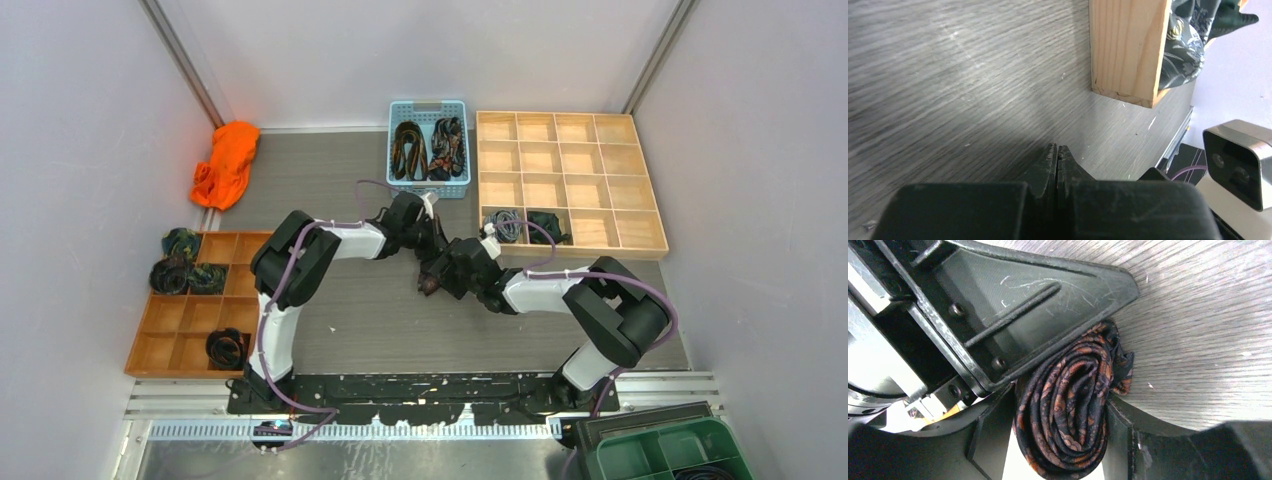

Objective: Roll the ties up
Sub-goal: Pick up the tie at the center of the board.

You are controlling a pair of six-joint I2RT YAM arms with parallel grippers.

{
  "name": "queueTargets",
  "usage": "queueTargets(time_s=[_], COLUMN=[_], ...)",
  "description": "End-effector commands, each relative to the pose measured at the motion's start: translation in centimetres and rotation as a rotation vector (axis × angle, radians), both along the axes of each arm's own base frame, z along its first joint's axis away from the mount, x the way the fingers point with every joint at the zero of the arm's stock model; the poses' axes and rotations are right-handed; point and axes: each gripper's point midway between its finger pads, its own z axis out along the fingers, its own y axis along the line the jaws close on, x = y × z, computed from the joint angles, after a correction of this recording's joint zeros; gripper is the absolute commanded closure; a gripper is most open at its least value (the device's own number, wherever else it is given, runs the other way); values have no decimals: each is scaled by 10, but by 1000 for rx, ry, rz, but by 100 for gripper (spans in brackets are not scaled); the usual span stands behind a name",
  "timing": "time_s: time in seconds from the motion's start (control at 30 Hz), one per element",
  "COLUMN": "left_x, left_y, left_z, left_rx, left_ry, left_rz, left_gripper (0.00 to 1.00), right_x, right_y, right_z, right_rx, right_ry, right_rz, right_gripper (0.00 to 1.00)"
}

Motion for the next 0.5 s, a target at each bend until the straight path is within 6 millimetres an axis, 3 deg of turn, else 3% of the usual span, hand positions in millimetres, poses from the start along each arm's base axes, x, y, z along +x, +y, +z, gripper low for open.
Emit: queueTargets(time_s=[0.0, 0.2, 0.33, 0.47], left_x=[-35, -45, -47, -50], left_y=[-7, 1, 1, 3], left_z=[4, -1, -2, -6], left_rx=[-41, -33, -37, -33], left_ry=[23, 31, 37, 43], left_rz=[-118, -121, -123, -124], left_gripper=[100, 100, 100, 100], right_x=[-117, -117, -116, -113], right_y=[-137, -139, -138, -136], right_z=[-116, -115, -115, -115], right_rx=[-600, -606, -610, -625], right_ry=[452, 444, 439, 441], right_rz=[50, 57, 68, 102], right_gripper=[35, 40, 52, 74])
